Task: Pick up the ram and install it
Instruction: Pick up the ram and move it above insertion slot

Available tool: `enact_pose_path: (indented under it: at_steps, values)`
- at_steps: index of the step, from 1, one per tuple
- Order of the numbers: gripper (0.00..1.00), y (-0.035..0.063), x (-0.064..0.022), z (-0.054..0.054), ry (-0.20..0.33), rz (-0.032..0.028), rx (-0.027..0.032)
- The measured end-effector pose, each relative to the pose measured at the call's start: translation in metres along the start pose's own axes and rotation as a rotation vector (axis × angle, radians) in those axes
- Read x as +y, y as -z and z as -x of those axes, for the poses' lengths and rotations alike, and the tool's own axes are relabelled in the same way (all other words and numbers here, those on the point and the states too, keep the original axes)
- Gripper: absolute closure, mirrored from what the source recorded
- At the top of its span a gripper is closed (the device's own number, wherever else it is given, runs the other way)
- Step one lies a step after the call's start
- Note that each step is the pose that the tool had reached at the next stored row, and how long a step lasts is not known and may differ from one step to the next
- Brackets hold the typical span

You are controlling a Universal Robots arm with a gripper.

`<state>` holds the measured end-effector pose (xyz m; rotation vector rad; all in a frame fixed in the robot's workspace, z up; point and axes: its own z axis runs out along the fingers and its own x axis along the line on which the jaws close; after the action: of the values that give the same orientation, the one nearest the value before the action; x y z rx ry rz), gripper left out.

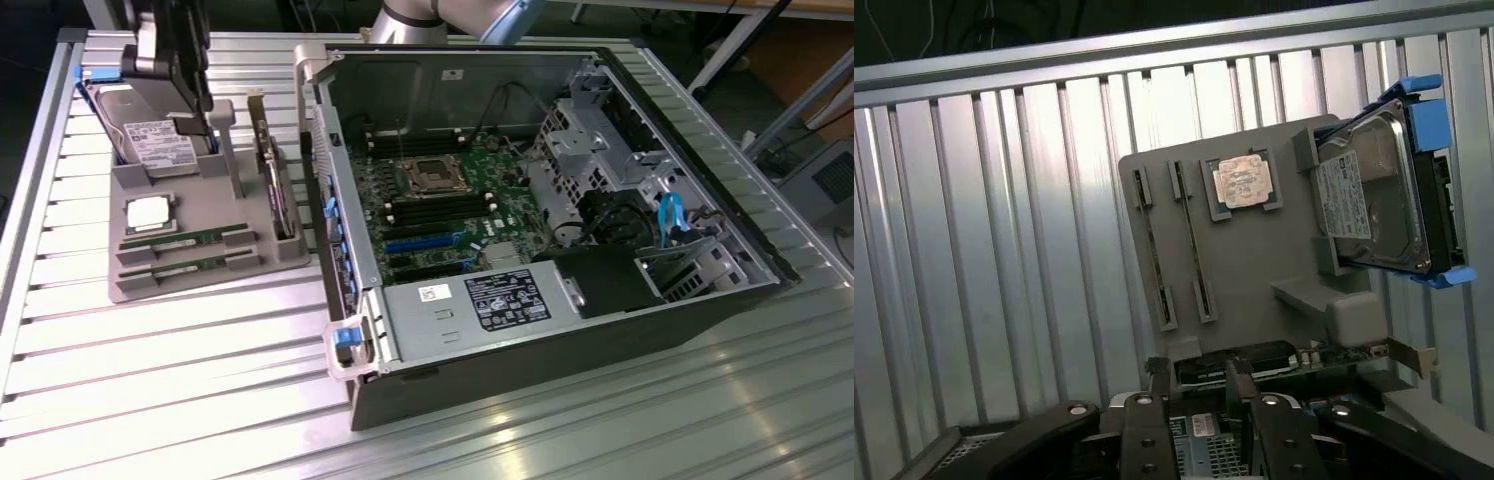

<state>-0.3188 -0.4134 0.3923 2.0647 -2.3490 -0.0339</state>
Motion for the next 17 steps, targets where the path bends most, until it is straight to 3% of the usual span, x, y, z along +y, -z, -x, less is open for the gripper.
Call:
enact_pose_path:
  at_steps: [6, 8, 17]
  values:
    - [0.64, -0.0023, 0.0070, -0.002, 0.000, -0.0001, -0.0001]
    - [0.64, -0.0085, 0.0076, -0.002, 0.000, -0.0001, -0.0001]
    - [0.64, -0.0186, 0.0110, -0.005, 0.000, 0.0000, 0.0000]
